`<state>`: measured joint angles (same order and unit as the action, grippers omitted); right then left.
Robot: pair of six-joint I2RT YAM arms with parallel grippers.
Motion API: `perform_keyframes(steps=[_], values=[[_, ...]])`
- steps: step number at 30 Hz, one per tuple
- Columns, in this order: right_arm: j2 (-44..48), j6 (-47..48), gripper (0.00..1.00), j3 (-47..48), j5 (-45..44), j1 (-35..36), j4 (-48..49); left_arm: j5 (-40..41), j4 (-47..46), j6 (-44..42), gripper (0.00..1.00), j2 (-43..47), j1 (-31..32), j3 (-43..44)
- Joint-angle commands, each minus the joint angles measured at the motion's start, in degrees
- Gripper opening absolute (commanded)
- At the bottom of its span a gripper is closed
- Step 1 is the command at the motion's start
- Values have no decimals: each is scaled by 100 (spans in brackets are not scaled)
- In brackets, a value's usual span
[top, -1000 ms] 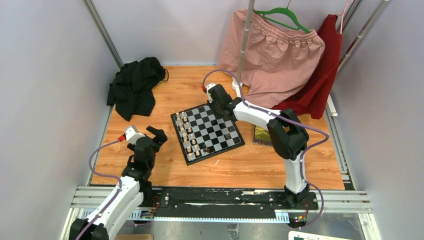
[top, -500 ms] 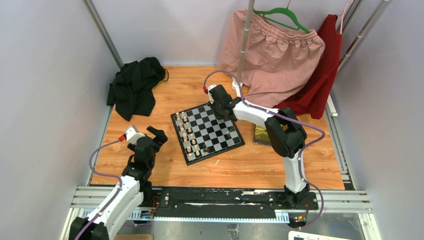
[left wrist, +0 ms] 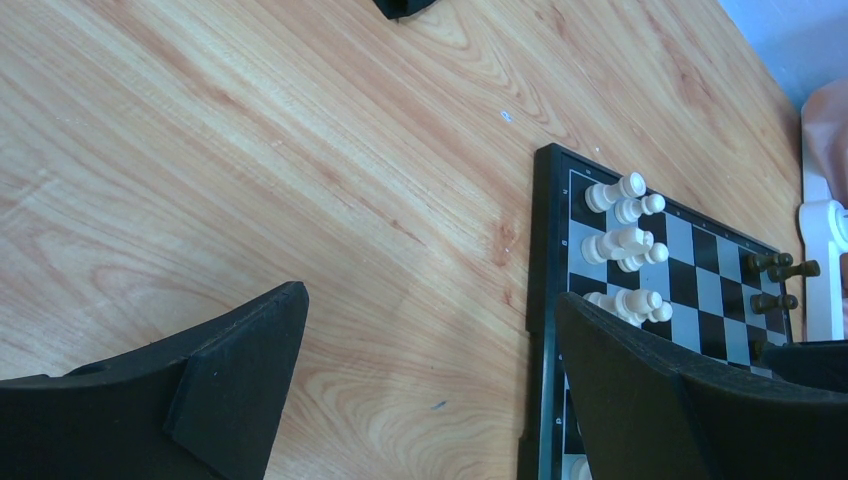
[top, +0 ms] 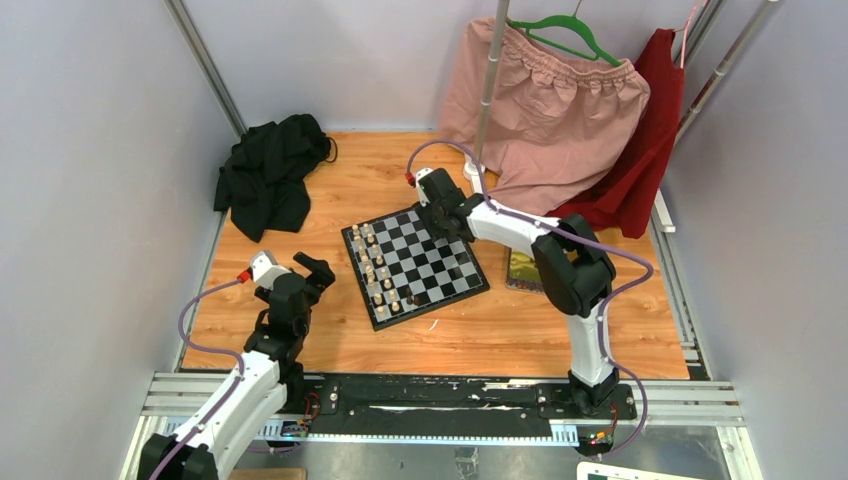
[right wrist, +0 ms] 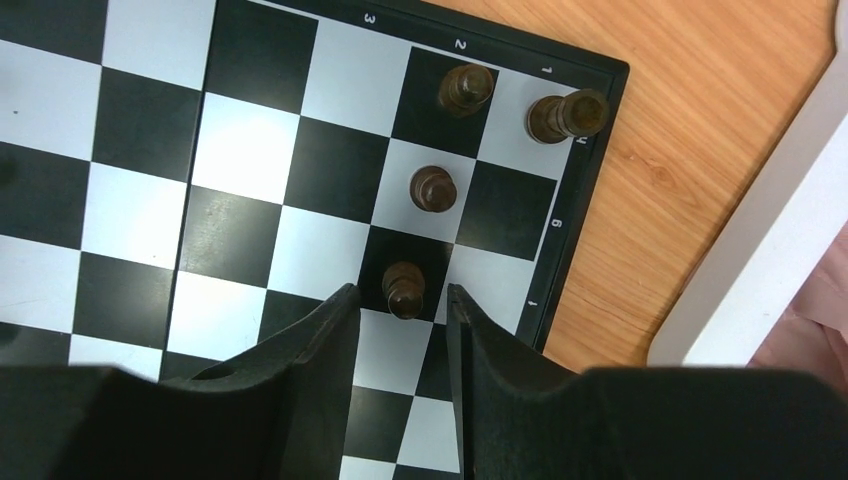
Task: Set up the chess pieces on the board
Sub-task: Place the chess piece on the chessboard, then pick up the chess piece from the chessboard.
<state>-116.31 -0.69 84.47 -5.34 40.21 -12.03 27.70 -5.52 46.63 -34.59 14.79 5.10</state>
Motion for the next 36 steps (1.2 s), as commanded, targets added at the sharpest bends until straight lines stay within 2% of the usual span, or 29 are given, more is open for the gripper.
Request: perform_keyframes(steps=[1, 7, 13, 19, 24, 36], values=[[515, 44, 42, -145, -79, 44, -79, 151, -68, -75, 100, 72, -20, -42], [1299, -36, 41, -732, -353, 454, -122, 154, -80, -65, 100, 76, -20, -49], [1977, -261, 39, -1496, -618, 1310, -137, 134, -108, -59, 100, 64, -20, -63], [2349, -537, 38, -1839, -721, 1988, -158, 125, -103, -66, 100, 81, -20, -71], [2336, -640, 38, -1883, -755, 2265, -159, 119, -102, -49, 100, 122, -20, -97], [1752, -753, 38, -1639, -632, 2342, -71, 108, -106, -58, 100, 147, -20, -106]])
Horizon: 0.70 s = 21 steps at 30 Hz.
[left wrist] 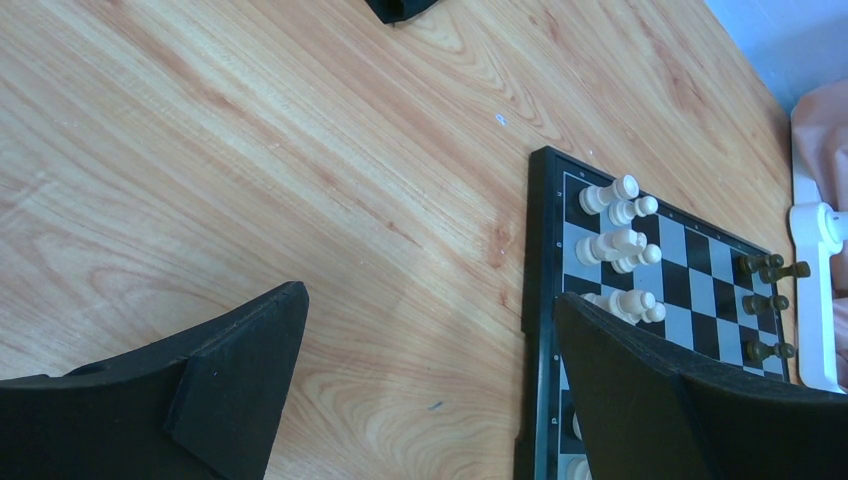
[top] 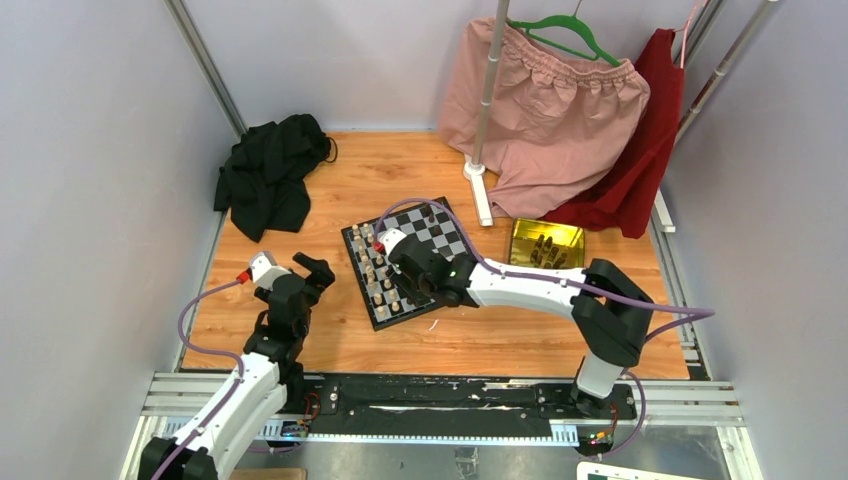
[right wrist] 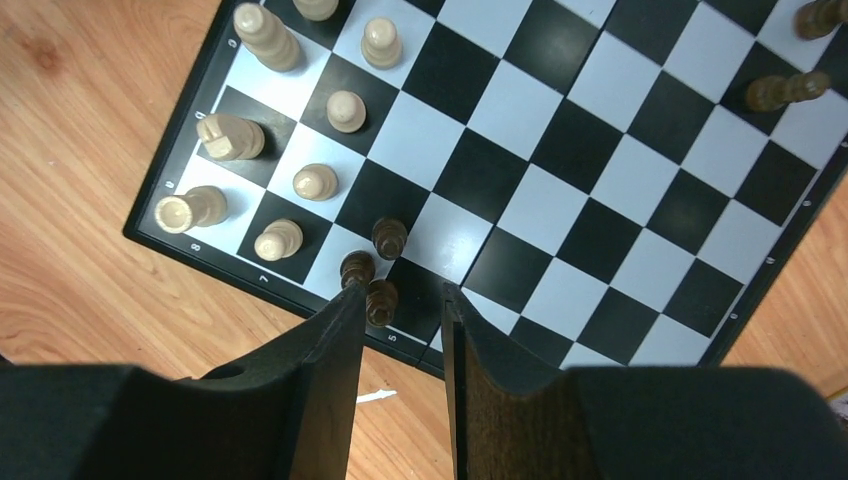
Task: Set up the chess pieces on the board
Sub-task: Pick up the chess piece from the chessboard.
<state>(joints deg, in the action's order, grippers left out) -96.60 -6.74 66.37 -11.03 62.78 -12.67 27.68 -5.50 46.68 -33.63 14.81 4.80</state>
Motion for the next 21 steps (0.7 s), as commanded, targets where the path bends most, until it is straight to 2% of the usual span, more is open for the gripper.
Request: perform_keyframes(steps=[1, 21], values=[[-268, -161, 38, 200, -54, 85, -8, 112, -109, -62, 100, 54, -22, -75], [-735, -179, 37, 560, -31, 85, -66, 95, -116, -96, 100, 59, -22, -71]])
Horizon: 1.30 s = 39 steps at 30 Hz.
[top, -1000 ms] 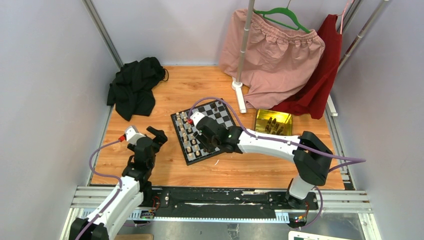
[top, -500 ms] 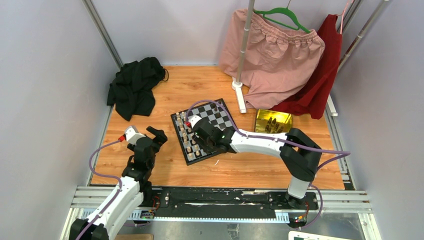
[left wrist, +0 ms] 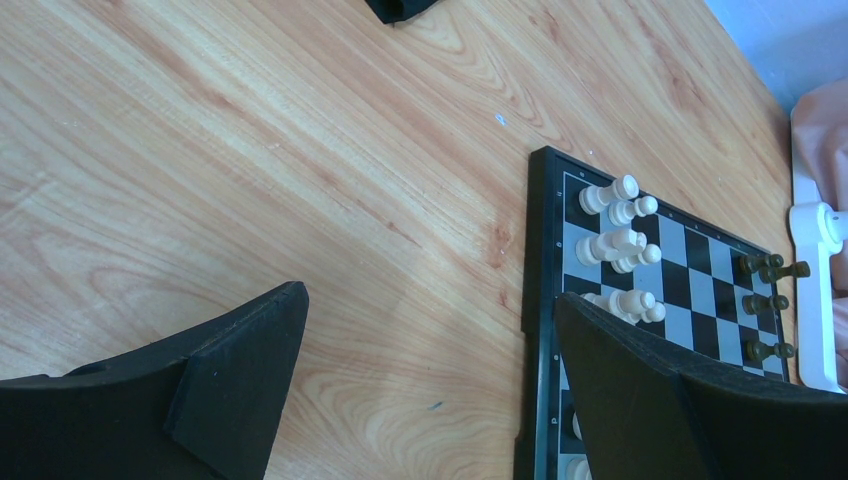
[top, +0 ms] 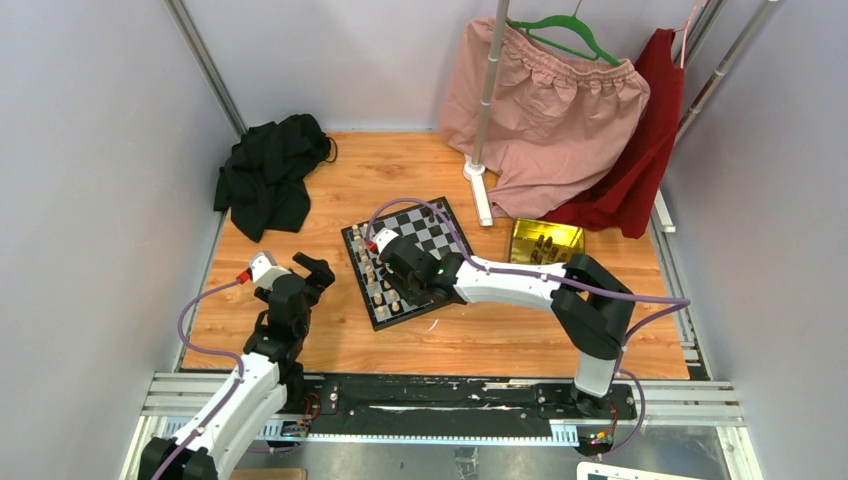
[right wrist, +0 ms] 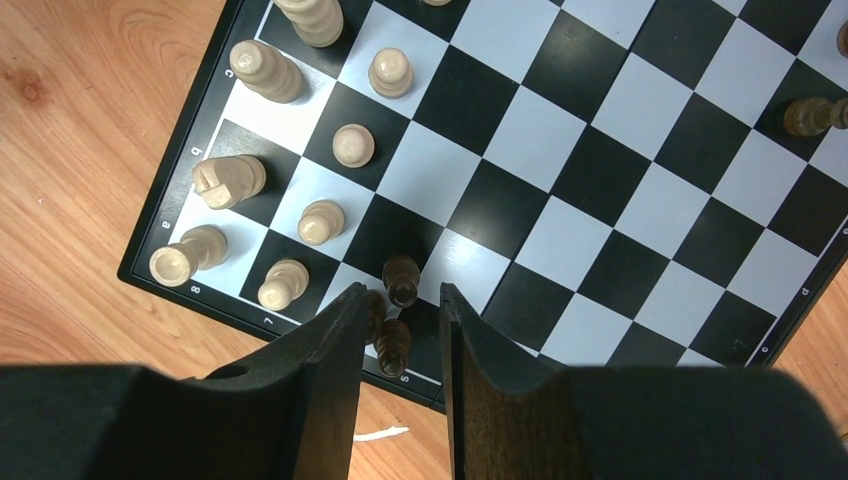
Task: Set up the chess pieces on the board
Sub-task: Pick up the chess piece from the chessboard.
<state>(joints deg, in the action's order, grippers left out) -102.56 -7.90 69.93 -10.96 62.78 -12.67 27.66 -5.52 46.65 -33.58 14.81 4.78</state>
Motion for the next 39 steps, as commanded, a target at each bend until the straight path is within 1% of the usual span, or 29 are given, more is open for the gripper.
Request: perform_keyframes(steps=[1, 9, 13, 15, 17, 21, 31, 39], values=[[-162, -72, 36, 208, -42, 79, -67, 99, -116, -95, 100, 54, -22, -69], [-331, -77, 33, 301, -18, 63, -66, 98, -120, -108, 100, 57, -22, -56], [-400, -83, 28, 352, 18, 42, -69, 108, -125, -121, 100, 54, -22, -60], [-434, -94, 22, 354, 34, 29, -69, 108, -118, -121, 100, 57, -22, -56], [-438, -99, 13, 363, 46, 23, -69, 108, -117, -121, 100, 54, -22, -56], [-413, -105, 1, 370, 25, 23, -69, 108, -116, -121, 100, 54, -22, -57], [-164, 113, 0, 608, -319, -27, -176, 108, -99, -104, 100, 80, -22, -69], [-113, 272, 0, 686, -494, -565, -207, 108, -73, -103, 100, 105, -22, -64]])
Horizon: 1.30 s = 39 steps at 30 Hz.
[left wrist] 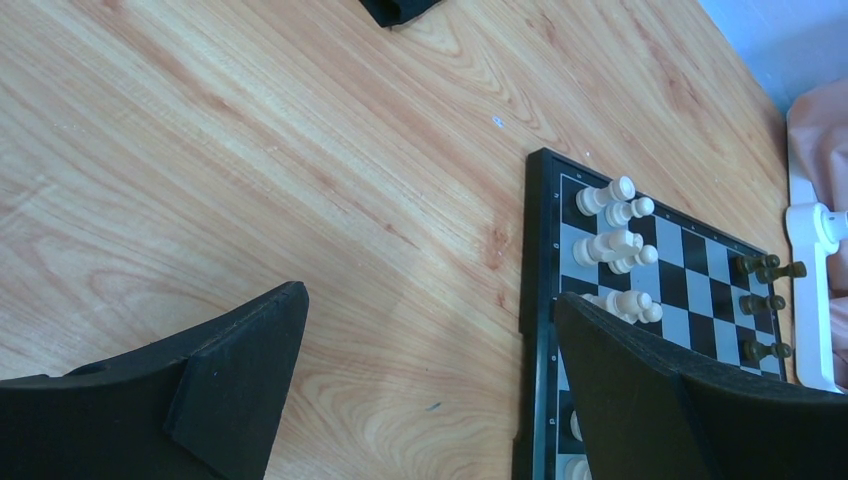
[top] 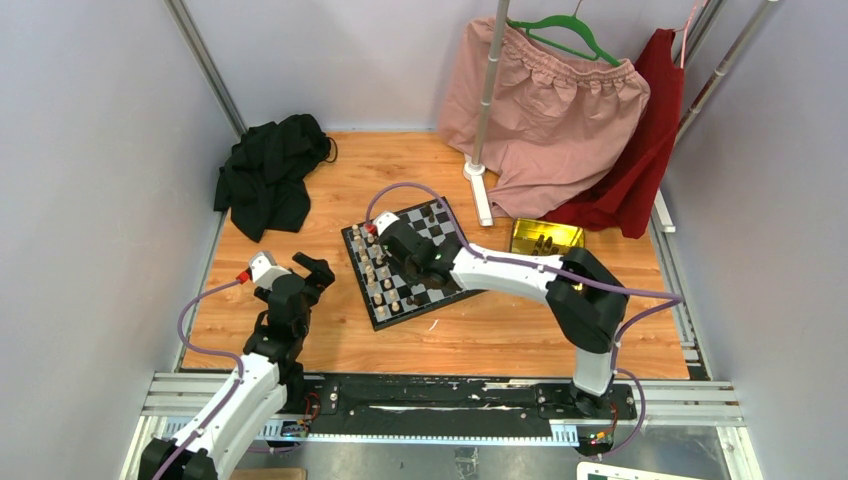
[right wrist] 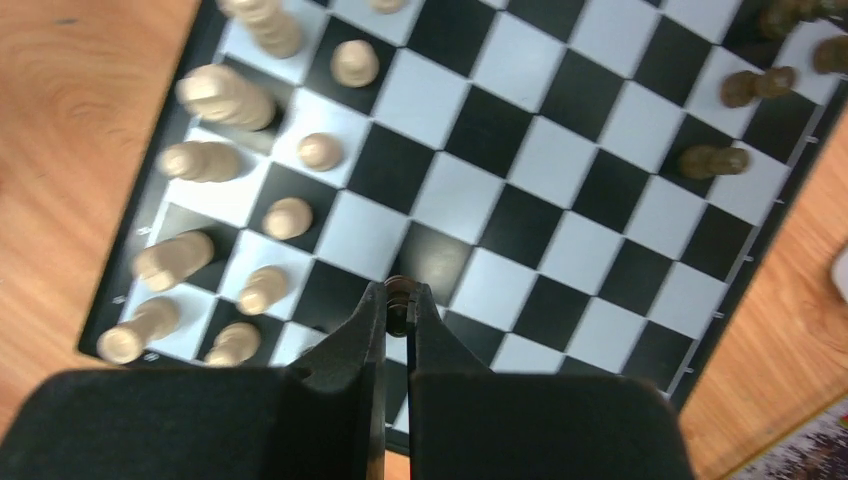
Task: Set up the chess pieces on the board
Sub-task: Pick up the chess piece from the chessboard, then place the chess piece on the chessboard.
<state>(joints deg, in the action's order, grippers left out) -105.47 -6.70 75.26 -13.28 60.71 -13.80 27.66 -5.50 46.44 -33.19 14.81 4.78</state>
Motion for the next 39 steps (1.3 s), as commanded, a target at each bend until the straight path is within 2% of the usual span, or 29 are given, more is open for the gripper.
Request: perform_keyframes(steps=[1, 9, 15, 39], values=[[171, 158, 0, 155, -266, -457, -88, 104, -63, -82, 100, 72, -22, -64], [33, 228, 0, 152, -52, -1329, 86, 115, -65, -82, 100, 85, -22, -71], [-173, 274, 0, 280, 149, -1674, 183, 126, -108, -69, 100, 48, -22, -79], [-732, 171, 0, 566, 580, -1974, 284, 117, -205, -71, 100, -65, -22, -74]])
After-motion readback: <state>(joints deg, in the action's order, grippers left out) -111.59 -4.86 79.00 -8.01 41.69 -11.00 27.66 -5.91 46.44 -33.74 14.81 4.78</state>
